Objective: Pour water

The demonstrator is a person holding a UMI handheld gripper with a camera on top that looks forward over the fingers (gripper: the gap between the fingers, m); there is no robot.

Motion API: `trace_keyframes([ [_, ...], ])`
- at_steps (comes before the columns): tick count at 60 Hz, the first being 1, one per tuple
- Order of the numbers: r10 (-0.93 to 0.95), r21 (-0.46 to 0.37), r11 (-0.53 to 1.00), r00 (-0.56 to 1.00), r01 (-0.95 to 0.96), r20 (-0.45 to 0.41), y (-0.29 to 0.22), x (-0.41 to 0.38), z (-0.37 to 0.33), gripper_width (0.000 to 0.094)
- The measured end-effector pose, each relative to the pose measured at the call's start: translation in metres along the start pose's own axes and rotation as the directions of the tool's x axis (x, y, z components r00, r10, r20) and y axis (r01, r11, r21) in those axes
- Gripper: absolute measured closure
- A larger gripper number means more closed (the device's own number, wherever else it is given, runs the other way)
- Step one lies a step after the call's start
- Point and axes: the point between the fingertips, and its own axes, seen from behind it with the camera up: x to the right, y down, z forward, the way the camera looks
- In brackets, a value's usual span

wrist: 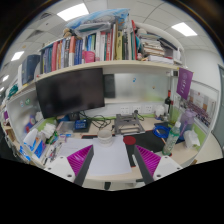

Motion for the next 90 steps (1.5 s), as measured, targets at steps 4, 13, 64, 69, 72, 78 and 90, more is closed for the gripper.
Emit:
trace_keyframes([
  [4,0.006,-0.005,1.000,1.000,-0.006,-0.013,0.001,0.007,0.003,0.0087],
  [13,0.017,-0.014,1.000,0.999,-0.018,-0.048,0.007,0.041,0.016,0.0074],
  [64,-0.071,0.106,0.991,0.995,0.078,-0.070,0.054,0.318,0.212,0.0232],
  [69,-0.069,0.150,0.986,0.996,0.078,-0.065,0.048,0.322,0.222,0.0305],
  [72,-0.058,0.162,0.985,0.997,0.065,-0.047,0.047,0.320,0.229,0.0356],
  [78,-0.039,0.180,0.983,0.998,0.046,-0.041,0.042,0.318,0.239,0.0443],
  [90,-0.066,0.195,0.977,0.993,0.085,-0.100,0.038,0.321,0.246,0.0545],
])
